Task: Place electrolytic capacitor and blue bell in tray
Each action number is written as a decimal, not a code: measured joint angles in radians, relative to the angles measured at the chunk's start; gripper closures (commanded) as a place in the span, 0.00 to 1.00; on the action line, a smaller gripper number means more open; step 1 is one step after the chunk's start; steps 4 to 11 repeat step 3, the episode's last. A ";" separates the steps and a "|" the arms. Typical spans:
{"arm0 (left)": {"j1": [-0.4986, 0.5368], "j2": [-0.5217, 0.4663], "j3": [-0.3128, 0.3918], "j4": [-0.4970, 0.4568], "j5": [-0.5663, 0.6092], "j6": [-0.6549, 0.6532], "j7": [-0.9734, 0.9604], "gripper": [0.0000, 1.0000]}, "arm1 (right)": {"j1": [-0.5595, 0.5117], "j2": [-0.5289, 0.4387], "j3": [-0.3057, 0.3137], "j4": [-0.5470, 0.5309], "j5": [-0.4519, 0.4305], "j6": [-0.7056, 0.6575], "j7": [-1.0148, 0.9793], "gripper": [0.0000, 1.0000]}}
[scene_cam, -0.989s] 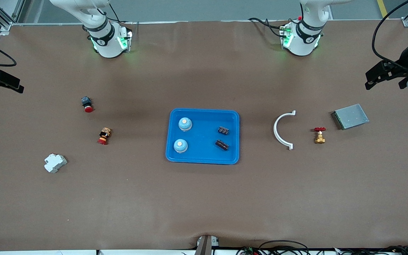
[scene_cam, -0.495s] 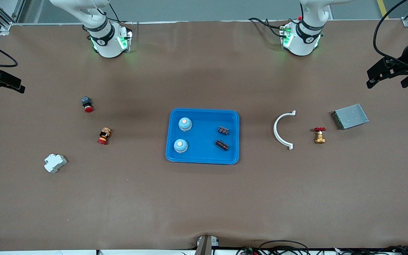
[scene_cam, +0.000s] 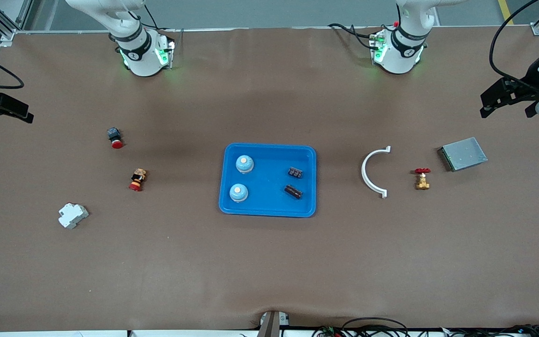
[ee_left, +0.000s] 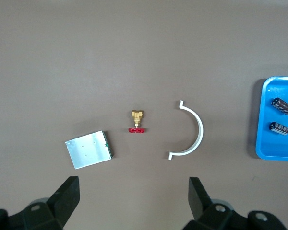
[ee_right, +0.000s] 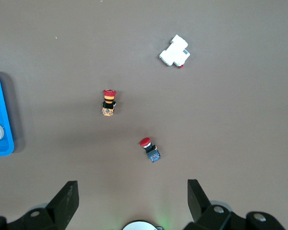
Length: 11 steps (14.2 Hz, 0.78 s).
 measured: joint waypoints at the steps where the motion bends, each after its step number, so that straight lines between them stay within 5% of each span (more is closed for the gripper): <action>1: 0.000 0.000 0.000 0.000 -0.006 -0.002 -0.010 0.00 | 0.000 0.000 0.000 0.000 0.000 0.000 0.000 0.00; 11: 0.000 0.000 0.000 0.000 -0.009 -0.012 -0.013 0.00 | 0.000 0.000 0.000 -0.001 0.000 0.000 0.000 0.00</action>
